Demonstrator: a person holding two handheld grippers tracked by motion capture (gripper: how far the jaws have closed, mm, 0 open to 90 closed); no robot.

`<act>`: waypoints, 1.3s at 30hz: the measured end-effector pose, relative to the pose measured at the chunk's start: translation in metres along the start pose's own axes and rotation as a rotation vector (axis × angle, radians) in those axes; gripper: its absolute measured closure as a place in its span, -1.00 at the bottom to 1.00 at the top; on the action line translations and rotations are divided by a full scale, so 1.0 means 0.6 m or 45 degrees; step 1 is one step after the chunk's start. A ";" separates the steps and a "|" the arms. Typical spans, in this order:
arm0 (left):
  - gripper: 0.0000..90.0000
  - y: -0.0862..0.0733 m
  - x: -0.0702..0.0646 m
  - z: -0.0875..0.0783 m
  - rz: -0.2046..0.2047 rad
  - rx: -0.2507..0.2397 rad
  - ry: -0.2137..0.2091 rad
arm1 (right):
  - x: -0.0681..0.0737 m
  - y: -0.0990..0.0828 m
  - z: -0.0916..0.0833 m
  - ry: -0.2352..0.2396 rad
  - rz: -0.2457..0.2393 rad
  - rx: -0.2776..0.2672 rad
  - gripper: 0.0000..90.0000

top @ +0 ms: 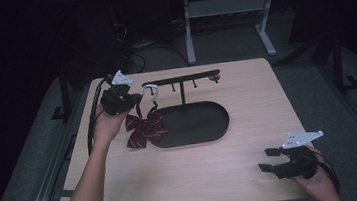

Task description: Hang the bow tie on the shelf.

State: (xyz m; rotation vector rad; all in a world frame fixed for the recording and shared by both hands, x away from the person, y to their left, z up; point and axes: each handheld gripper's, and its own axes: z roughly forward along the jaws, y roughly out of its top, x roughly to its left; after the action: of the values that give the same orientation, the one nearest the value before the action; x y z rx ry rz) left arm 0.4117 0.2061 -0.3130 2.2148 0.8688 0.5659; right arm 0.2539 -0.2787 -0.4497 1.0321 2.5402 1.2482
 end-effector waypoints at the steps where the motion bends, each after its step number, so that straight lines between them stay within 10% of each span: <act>1: 0.91 0.000 0.000 0.000 0.000 0.000 0.000 | 0.000 0.000 0.000 0.000 0.000 0.000 -0.22; 39: 0.74 -0.012 -0.002 -0.008 -0.005 0.024 -0.019 | -0.002 -0.001 -0.001 -0.002 0.019 0.008 -0.23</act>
State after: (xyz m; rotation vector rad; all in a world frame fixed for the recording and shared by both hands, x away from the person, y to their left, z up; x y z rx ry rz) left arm 0.4048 0.2112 -0.3148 2.2308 0.8742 0.5405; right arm 0.2540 -0.2805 -0.4499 1.0548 2.5414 1.2435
